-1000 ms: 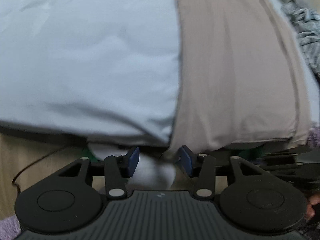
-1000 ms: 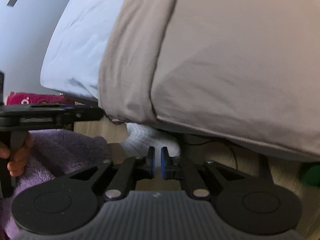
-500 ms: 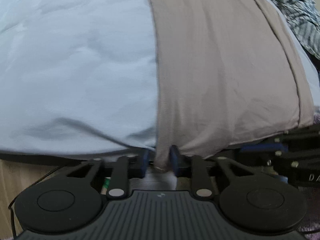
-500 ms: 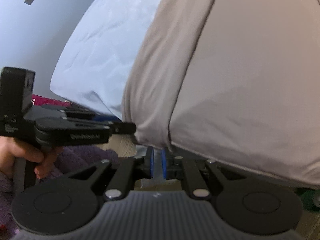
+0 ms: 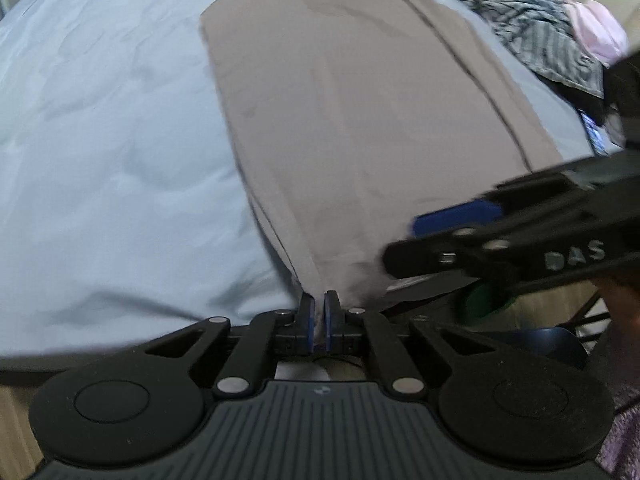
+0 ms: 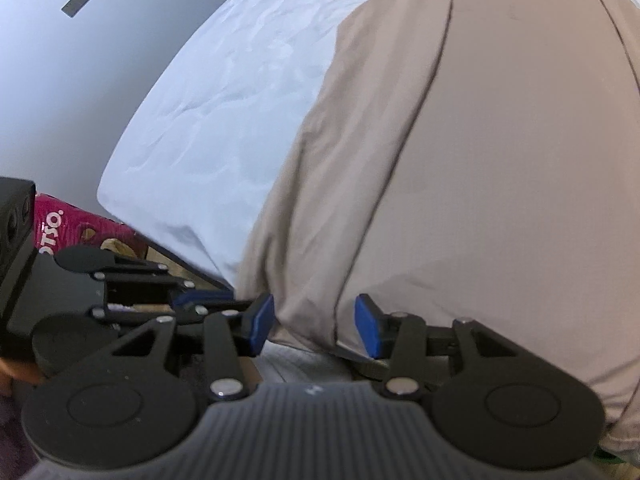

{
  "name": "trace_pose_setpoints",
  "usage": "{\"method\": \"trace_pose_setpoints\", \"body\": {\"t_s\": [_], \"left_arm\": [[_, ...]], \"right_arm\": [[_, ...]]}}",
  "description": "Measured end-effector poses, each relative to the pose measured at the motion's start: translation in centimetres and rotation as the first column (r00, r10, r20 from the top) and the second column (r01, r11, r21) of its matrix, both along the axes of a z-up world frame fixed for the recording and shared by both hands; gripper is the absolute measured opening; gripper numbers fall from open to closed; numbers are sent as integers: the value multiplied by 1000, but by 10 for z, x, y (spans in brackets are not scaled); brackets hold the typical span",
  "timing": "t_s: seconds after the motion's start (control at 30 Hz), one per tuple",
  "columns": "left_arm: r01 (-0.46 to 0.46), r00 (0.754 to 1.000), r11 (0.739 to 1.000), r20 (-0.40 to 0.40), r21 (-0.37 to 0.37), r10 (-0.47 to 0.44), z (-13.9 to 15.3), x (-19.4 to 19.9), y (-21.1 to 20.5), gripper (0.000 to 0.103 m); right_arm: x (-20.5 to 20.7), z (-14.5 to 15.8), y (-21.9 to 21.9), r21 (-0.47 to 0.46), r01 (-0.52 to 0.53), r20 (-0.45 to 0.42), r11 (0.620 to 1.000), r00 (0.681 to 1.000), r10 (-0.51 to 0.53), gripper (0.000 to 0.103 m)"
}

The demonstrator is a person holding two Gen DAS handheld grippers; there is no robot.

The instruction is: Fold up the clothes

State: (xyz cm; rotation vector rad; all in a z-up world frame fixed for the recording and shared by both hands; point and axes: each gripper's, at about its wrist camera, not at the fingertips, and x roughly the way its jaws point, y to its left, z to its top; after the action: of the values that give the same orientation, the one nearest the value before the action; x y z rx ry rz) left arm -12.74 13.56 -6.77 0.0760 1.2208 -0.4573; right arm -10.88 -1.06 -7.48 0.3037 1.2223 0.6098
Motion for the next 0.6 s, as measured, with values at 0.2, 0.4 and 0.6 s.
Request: {"method": "trace_pose_setpoints", "body": {"t_s": [0.2, 0.4, 0.6], "left_arm": [[43, 999, 999, 24, -29, -42, -1, -4, -4, 3], [100, 994, 993, 47, -59, -98, 0, -1, -17, 3], [143, 989, 987, 48, -69, -139, 0, -3, -23, 3]], "right_arm": [[10, 3, 17, 34, -17, -1, 999, 1000, 17, 36], [14, 0, 25, 14, -24, -9, 1000, 1000, 24, 35], [16, -12, 27, -1, -9, -47, 1000, 999, 9, 19]]}}
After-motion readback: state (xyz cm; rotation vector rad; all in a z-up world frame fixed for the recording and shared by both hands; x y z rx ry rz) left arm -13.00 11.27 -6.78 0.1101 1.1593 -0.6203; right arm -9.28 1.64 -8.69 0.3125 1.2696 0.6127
